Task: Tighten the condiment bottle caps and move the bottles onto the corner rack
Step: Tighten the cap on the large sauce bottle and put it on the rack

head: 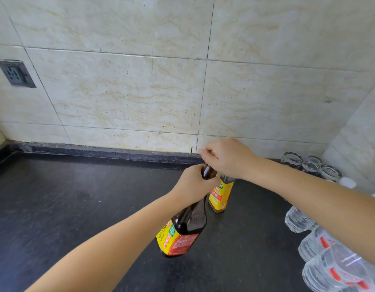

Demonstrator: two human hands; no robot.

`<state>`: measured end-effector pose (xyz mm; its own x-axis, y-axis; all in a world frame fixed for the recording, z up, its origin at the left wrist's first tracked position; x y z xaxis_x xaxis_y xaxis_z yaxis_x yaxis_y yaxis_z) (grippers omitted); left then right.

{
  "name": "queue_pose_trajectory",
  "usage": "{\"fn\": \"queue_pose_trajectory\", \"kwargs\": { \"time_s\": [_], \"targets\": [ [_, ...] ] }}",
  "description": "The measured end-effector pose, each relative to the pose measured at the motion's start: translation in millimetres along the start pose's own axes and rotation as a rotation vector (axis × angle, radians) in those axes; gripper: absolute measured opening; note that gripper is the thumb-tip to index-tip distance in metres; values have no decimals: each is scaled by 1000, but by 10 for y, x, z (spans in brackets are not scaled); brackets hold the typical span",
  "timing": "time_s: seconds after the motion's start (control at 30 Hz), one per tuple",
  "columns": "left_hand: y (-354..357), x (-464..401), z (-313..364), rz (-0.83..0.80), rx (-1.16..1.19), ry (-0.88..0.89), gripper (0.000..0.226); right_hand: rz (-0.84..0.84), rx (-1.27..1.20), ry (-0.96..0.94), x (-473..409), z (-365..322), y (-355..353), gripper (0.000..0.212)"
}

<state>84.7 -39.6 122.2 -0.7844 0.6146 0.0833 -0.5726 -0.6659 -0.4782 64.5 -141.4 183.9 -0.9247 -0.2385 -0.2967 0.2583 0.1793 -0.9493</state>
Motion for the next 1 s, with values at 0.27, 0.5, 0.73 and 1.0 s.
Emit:
{"fn": "queue_pose_trajectory", "kwargs": {
  "time_s": [0.27,0.5,0.73,1.0],
  "targets": [
    [-141,33,153,-161,36,101,17,210,-8,-419,16,-73,-274,29],
    [31,-85,-142,133,51,-60,16,-26,47,166,-184,43,221,41],
    [-271,-167,-138,253,338,-103,15,128,-609,445,409,44,178,53],
    [-175,-268,189,283,371,-86,24,281,-904,660,812,-424,1223,113]
  ]
}}
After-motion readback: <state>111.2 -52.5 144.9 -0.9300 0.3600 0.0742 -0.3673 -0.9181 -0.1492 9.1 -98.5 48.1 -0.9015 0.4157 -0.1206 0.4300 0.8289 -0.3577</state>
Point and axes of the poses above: each hand's wrist, its own x-axis away from the middle knuckle, its own y-axis out of the palm, z = x × y, the point moved 3 cm from there along -x, towards the middle knuckle, and after that the axes turned 8 degrees about -y, right-handed, at the moved point
